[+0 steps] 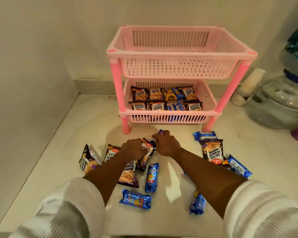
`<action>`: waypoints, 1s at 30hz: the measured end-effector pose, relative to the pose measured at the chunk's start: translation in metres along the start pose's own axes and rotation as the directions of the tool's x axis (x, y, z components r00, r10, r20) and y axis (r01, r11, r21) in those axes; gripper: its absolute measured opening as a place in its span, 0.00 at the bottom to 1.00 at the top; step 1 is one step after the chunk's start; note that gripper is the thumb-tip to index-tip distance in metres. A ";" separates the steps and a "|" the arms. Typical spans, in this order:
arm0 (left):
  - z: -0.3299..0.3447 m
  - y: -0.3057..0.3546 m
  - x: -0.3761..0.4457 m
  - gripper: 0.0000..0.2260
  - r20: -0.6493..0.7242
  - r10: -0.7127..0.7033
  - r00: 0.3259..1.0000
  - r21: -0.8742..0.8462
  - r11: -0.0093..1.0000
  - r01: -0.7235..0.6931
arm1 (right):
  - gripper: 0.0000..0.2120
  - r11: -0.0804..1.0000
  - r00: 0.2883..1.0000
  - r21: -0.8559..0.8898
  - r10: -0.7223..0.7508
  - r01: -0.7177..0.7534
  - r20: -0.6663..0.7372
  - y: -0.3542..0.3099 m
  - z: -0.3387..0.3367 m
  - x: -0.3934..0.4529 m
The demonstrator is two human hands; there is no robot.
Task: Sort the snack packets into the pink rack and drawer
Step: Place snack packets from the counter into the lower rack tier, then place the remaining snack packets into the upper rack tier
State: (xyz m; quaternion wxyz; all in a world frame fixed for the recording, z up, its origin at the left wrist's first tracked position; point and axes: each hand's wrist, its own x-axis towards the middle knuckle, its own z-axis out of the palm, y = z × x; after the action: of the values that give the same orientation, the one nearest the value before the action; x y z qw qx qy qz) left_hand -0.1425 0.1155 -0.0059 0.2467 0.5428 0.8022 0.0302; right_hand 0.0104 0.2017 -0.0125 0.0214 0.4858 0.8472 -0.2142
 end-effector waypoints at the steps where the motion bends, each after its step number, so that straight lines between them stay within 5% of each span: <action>1: -0.002 -0.003 0.004 0.25 0.015 0.010 1.000 -0.042 0.999 -0.009 | 0.19 1.000 1.000 0.006 0.022 -0.021 -0.009 -0.001 0.001 0.000; 11: -0.004 0.003 0.032 0.22 0.107 0.103 0.989 -0.232 0.970 -0.076 | 0.09 0.942 0.963 0.270 0.240 -0.201 -0.121 0.012 0.000 -0.020; 16: -0.007 0.021 0.022 0.18 0.094 0.157 0.983 -0.236 0.963 -0.131 | 0.25 0.861 0.931 0.469 0.315 -0.199 -0.182 0.016 0.009 -0.037; 19: -0.009 0.026 0.015 0.20 0.042 0.190 0.981 -0.218 0.960 -0.176 | 0.32 0.742 0.896 0.647 0.392 -0.175 -0.207 0.020 0.009 -0.044; 24: -0.020 0.032 0.000 0.19 -0.003 0.236 0.972 -0.412 0.885 -0.216 | 0.33 0.366 0.877 0.924 0.473 -0.107 -0.086 0.021 -0.003 -0.061; 30: -0.041 0.042 -0.027 0.18 -0.229 0.144 0.963 -0.705 0.658 -0.266 | 0.29 0.317 0.914 0.948 0.372 0.038 -0.161 0.018 -0.030 -0.081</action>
State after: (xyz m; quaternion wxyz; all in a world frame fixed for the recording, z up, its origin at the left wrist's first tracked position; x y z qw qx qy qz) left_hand -0.1162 0.1176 0.0531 0.3750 0.4826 0.6734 0.4159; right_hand 0.0734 0.1551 0.0282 -0.3906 0.5244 0.5001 -0.5678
